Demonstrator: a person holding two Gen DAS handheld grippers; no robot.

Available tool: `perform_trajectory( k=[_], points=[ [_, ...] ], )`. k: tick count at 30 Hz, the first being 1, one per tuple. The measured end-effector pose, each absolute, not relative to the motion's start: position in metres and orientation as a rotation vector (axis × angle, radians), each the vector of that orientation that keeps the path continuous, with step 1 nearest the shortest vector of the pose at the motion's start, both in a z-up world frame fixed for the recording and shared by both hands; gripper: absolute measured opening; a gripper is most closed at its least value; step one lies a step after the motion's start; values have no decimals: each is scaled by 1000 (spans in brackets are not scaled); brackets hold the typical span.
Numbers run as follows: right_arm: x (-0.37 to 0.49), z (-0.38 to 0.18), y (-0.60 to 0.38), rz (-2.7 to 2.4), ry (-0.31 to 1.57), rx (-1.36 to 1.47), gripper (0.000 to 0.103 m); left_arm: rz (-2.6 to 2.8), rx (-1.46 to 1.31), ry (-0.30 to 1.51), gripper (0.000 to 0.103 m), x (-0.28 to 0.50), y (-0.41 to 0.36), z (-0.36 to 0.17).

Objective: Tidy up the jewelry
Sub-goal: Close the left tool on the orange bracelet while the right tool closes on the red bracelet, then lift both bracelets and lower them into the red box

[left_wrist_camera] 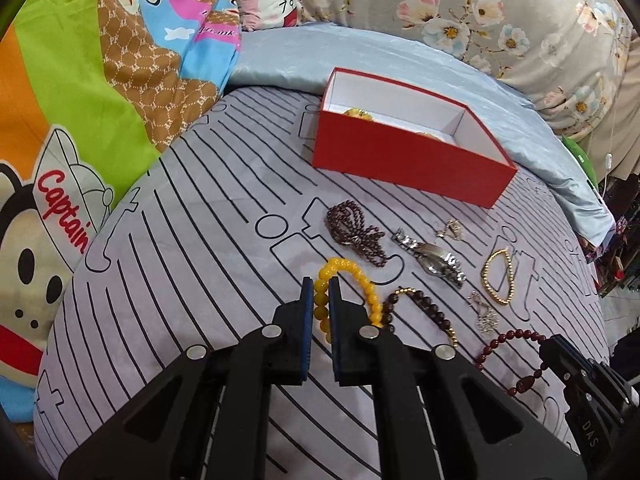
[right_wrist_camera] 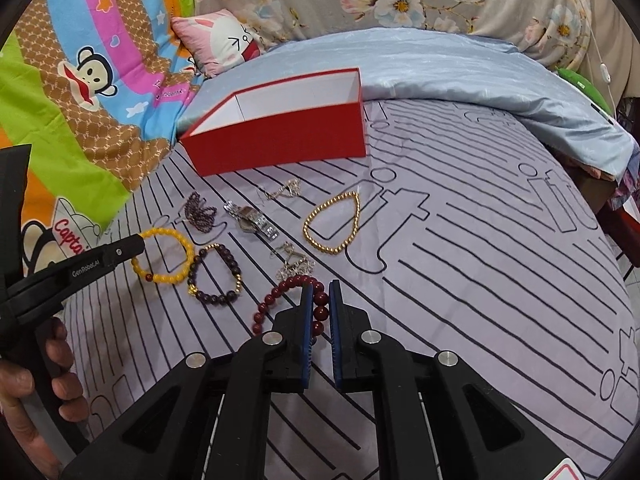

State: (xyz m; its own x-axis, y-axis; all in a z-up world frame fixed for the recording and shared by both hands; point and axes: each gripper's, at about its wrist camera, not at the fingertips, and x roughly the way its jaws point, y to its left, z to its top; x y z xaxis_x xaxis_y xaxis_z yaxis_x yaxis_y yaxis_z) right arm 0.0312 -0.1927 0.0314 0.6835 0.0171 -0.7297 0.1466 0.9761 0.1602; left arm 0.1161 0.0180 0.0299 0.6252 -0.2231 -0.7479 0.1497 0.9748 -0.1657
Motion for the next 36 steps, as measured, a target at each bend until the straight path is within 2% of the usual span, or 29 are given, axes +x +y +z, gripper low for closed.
perform_trajectory(
  k=[21,36],
  points=[
    [47,87,-194,-37,725,196,8,-268,-35,795,7,121,-2,91],
    [143,141,-209,-11,645,158,8,-292,-4,735,7,195,-33,128]
  ],
)
